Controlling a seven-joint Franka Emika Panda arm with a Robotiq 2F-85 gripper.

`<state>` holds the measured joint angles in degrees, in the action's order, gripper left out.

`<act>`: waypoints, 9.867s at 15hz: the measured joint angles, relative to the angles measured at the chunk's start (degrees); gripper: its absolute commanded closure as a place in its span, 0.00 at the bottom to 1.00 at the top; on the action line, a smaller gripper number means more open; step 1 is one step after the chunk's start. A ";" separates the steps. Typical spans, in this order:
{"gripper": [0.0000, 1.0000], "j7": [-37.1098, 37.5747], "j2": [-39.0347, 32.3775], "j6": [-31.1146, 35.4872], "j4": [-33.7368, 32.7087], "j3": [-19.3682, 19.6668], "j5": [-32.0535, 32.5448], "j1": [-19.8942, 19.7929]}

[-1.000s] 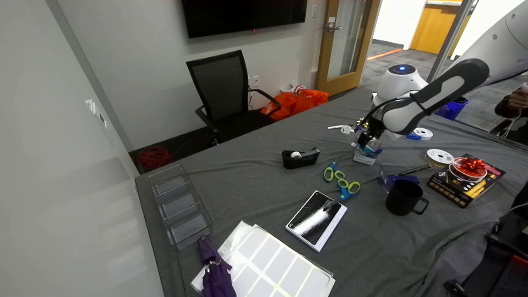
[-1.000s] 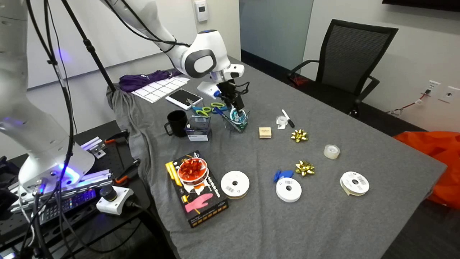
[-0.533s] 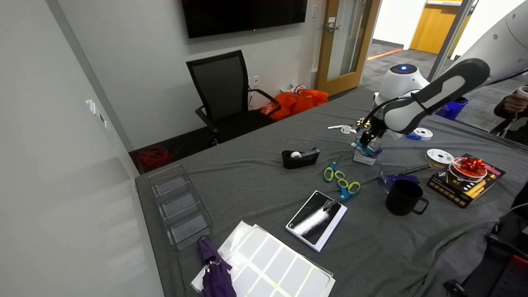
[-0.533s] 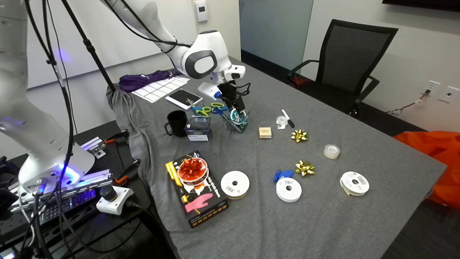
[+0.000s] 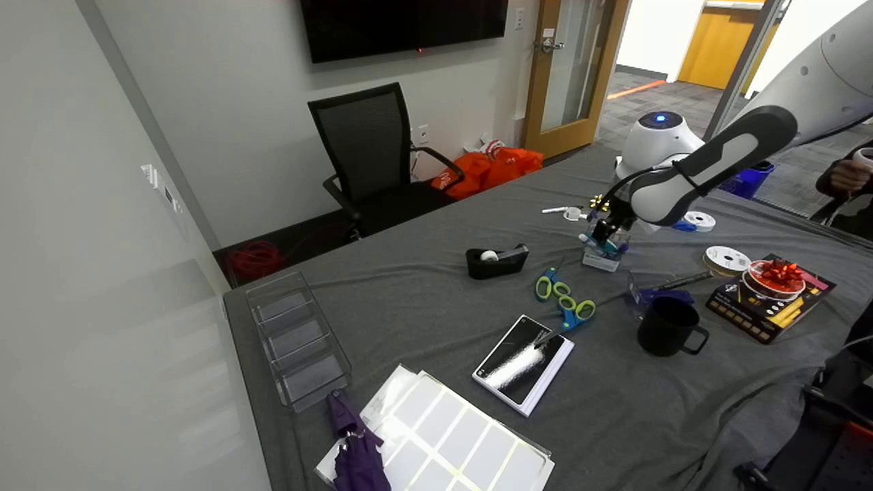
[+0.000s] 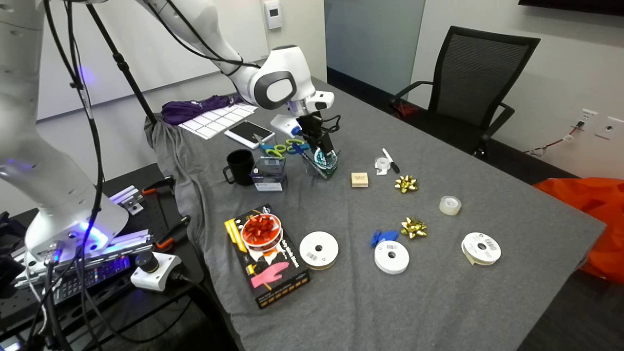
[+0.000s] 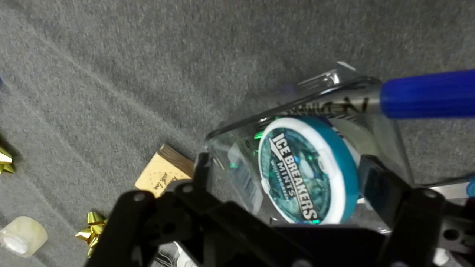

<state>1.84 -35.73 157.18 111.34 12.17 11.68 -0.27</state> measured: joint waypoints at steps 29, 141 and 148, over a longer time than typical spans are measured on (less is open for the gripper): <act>0.89 2.93 -2.50 0.39 -2.55 3.41 2.09 2.16; 0.00 11.31 -5.98 -12.06 -25.26 -5.67 -11.36 -5.01; 0.00 -16.62 2.56 -15.83 -12.76 -15.20 -21.51 -14.95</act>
<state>-14.78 -33.17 141.36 98.58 -3.03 -9.83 -15.23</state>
